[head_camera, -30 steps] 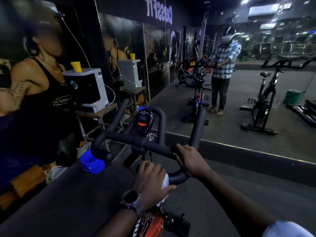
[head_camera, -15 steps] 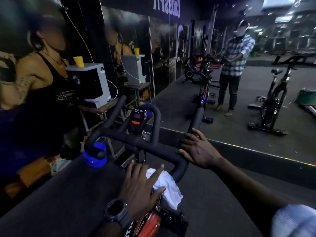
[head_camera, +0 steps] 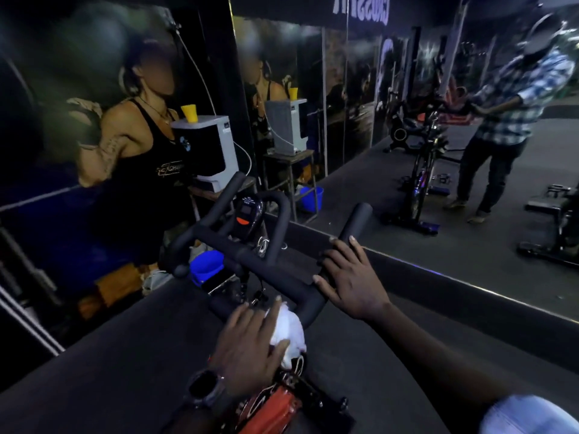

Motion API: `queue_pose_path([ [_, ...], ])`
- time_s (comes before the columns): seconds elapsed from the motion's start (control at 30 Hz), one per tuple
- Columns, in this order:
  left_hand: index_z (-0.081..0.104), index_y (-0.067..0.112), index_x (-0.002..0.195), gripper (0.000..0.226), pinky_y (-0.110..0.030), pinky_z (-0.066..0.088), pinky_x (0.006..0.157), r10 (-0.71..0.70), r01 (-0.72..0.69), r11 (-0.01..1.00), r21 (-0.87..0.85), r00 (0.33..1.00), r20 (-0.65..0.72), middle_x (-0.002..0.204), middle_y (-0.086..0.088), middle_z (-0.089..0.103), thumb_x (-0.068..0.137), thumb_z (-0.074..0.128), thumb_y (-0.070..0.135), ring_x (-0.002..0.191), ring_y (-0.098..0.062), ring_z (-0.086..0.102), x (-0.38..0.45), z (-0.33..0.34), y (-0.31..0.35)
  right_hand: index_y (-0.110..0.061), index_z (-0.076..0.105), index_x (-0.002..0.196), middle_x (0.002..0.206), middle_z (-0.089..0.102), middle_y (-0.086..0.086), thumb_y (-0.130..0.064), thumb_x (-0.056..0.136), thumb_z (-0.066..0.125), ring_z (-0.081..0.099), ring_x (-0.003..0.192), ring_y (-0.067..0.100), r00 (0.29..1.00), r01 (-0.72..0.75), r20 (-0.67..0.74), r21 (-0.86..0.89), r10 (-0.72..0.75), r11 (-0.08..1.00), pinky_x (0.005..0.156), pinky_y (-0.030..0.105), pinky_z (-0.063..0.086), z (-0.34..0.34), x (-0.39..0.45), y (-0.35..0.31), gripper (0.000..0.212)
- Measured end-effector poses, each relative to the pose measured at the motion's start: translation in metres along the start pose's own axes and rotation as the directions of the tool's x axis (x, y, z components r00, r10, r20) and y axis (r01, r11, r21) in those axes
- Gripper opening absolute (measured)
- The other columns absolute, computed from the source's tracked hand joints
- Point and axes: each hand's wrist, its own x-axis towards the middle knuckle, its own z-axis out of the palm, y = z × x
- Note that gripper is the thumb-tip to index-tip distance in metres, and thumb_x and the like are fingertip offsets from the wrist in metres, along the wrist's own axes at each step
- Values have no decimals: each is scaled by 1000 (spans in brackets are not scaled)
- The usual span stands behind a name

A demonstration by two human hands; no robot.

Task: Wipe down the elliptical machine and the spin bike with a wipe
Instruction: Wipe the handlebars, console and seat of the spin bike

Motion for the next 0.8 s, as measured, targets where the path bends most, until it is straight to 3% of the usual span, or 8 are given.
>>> queue_pose_path([
  [0.07,49,10,138,63,-43,35,102,-11,11,1000,22,1000,-8,112,-6,58,87,48,47,103,-26,54,-4,0,-9,-16,67,107,117,62,-1,-51,99,41,42,137,24,999,8,-35,31,-7,1000,120,50,20,2,-1,0,44],
  [0.17,57,10,131,52,-43,37,98,-33,33,999,0,996,-84,120,-9,53,89,47,40,109,-28,50,-2,8,6,-16,67,103,114,62,0,-49,98,44,43,135,26,997,16,-71,53,-13,998,120,51,20,1,-1,-1,41],
  [0.33,58,11,131,39,-37,43,80,-86,78,996,-43,969,-231,115,-8,58,95,47,23,96,-26,56,19,28,48,-17,69,105,113,62,-3,-51,98,42,42,136,24,998,8,-56,76,-4,997,121,49,16,0,-1,0,43],
  [0.47,52,20,134,40,-37,46,67,-212,211,977,-23,961,-180,106,-1,60,96,47,32,82,-23,56,46,21,69,-16,69,105,112,62,-2,-50,99,42,42,136,24,998,6,-64,94,0,996,120,51,19,3,-1,-1,43],
  [0.7,46,31,138,52,-38,41,80,-278,280,960,11,957,-88,123,-4,50,88,48,48,94,-24,51,29,14,56,-17,68,101,109,62,-2,-51,98,44,45,133,24,996,24,-83,106,-15,994,119,50,21,3,-2,5,42],
  [0.8,50,29,137,49,-40,39,91,-241,240,970,-28,962,-131,126,-10,49,90,55,41,105,-28,49,10,12,50,-17,68,99,108,62,-1,-50,97,46,45,133,24,996,15,-84,105,-6,994,119,50,21,4,-2,3,40],
])
